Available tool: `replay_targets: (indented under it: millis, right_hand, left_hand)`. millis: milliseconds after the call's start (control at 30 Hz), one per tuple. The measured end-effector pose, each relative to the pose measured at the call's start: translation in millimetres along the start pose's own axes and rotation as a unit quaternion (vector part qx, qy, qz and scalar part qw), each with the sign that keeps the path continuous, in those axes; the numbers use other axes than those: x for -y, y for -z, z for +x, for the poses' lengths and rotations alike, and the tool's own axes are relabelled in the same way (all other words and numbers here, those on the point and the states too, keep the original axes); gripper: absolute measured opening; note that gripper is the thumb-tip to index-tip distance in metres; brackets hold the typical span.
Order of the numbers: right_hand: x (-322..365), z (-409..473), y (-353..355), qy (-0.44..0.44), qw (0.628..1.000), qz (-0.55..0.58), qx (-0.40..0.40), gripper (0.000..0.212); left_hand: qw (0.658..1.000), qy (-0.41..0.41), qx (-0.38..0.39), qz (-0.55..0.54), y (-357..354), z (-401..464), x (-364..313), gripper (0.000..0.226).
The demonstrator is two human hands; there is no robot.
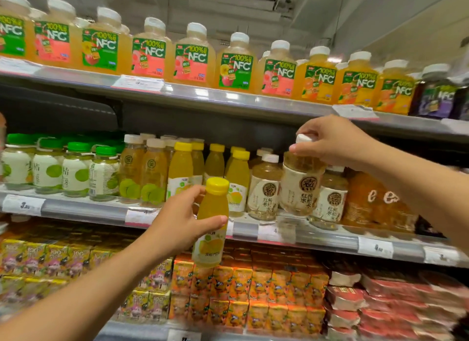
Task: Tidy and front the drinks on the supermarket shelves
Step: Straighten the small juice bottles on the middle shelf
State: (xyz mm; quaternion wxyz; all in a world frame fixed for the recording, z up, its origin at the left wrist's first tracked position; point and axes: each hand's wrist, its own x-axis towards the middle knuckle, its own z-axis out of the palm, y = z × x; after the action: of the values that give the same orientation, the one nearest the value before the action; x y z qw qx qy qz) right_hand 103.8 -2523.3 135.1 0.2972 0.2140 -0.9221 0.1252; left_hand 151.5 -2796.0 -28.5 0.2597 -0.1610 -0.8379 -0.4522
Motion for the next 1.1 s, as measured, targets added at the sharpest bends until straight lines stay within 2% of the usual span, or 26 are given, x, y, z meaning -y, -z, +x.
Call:
replay_targets:
  millis: [233,400,533,833,1100]
  right_hand:
    - [-44.5,15.1,-25.5,-0.039,0.999,0.005,-0.037,0.046]
    - [-57.0,24.8,-46.0,-0.060,0.998,0.004,-0.010,0.038]
    - [-65.3,28.3,-60.7,-0.076,0.997,0.003,0.007,0.042]
    - [-66.3,39.0,-76.4,-0.135,0.989,-0.028,0.054,0.052]
    - [-69.3,34.0,-89.0,-0.139,0.989,-0.036,0.045,0.054]
  left_hand:
    - [1.000,-0.008,-0.004,0.015,-8.8,2.0,-16.6,0.052]
    - [1.000,-0.008,-0.014,0.024,-0.1,-1.2,-19.9,0.057]
    - [0.999,0.011,-0.020,0.049,5.8,-4.4,-20.0,0.062]
    - [0.997,0.036,-0.026,0.059,-0.3,-1.7,-13.7,0.051]
    - [0.998,0.015,-0.014,0.054,-14.4,1.0,-16.7,0.038]
